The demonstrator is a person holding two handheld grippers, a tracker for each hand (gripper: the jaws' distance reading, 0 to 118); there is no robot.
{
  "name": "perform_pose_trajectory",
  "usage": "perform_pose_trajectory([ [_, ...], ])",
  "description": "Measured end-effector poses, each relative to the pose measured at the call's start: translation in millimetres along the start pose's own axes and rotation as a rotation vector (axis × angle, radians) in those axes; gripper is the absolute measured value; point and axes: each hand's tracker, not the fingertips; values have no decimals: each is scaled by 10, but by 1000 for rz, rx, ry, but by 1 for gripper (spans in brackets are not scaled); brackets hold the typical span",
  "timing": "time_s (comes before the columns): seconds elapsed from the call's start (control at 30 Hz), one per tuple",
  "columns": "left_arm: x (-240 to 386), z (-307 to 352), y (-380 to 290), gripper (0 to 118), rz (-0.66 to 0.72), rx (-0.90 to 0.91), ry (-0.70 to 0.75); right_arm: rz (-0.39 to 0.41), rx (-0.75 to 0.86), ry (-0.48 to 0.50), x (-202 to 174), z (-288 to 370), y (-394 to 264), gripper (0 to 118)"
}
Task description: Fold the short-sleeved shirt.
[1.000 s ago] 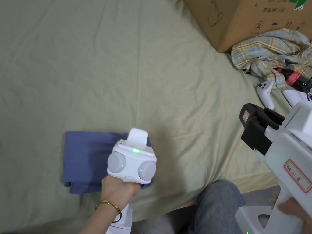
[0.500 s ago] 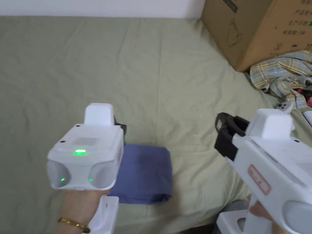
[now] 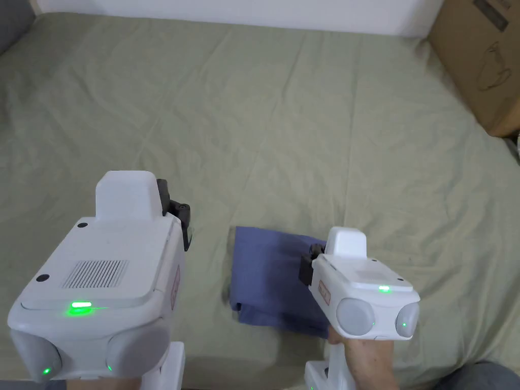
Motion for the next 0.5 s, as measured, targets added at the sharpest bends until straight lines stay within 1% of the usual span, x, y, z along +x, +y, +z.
perform_pose_trajectory([
  [0.03,-29,-6,-19,0,7,-7,-2,19,-18,-9,-26,-55,-79,0],
  [0.1,-54,-44,-45,0,23,-33,-3,32,-33,-13,-50,-157,-195,0],
  [0.17,-76,-95,-54,0,51,-60,-22,26,-30,-20,-119,-117,-175,0],
  [0.2,-74,-125,-49,3,63,-71,-36,21,-34,-23,-128,-130,-152,0],
  [0.23,-79,-164,-42,10,83,-83,-50,16,-45,-22,-126,-146,-115,0],
  [0.27,-89,-218,-25,28,114,-102,-71,10,-50,-21,-104,-140,-83,0],
  [0.3,-113,-274,-5,52,136,-121,-111,6,-52,-17,-98,-132,-74,0],
  [0.33,-129,-352,18,78,170,-149,-147,6,-54,-11,-95,-121,-80,0],
  [0.37,-157,-455,42,86,211,-184,-185,11,-52,-5,-95,-106,-87,0],
  [0.4,-176,-553,59,86,241,-222,-206,18,-50,-1,-52,-124,-97,0],
  [0.43,-194,-675,68,106,277,-255,-223,26,-49,2,-46,-123,-99,0],
  [0.47,-223,-776,53,118,321,-266,-269,29,-50,5,-44,-119,-95,0],
  [0.5,-253,-876,42,118,355,-272,-319,29,-50,8,-37,-116,-89,0],
])
